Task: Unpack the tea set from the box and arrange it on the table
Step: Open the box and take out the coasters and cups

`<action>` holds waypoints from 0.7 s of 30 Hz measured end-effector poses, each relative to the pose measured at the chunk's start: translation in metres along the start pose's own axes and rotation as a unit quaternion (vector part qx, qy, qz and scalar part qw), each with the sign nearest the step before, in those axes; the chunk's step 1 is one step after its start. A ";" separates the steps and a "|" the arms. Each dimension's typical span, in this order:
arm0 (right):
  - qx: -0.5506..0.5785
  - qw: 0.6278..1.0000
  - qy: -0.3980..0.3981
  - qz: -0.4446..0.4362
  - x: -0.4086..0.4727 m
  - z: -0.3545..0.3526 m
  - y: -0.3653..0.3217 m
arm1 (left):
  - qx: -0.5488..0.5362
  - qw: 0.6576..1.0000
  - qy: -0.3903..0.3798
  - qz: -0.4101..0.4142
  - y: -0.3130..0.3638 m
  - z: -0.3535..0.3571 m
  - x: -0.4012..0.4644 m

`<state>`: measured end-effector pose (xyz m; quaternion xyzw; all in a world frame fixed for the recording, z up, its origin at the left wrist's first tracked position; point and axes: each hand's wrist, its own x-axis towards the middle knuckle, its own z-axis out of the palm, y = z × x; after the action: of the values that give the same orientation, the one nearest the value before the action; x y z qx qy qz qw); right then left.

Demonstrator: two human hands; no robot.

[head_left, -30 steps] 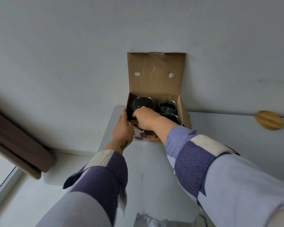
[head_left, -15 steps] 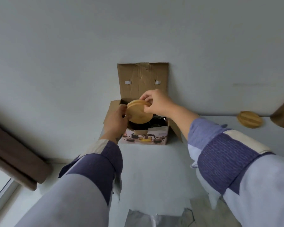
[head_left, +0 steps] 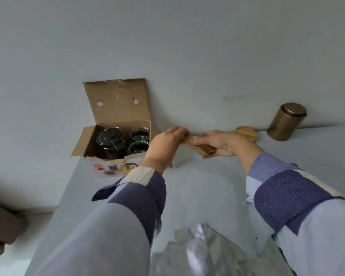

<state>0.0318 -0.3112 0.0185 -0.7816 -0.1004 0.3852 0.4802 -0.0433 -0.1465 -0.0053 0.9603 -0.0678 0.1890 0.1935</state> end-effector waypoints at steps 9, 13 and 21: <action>-0.139 0.966 0.218 0.005 0.033 -0.072 0.090 | -0.072 0.965 -0.111 -0.226 0.051 0.138 0.005; -0.223 0.939 0.260 -0.017 0.066 -0.087 0.118 | -0.011 0.951 -0.161 -0.262 0.033 0.180 -0.020; -0.252 0.910 0.320 -0.070 0.144 -0.091 0.128 | 0.079 0.966 -0.115 -0.217 0.015 0.207 -0.037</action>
<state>0.1668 -0.3633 -0.1379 -0.9490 -0.0897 0.0411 0.2994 -0.0104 -0.2400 -0.1907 0.9796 0.1354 0.0354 0.1442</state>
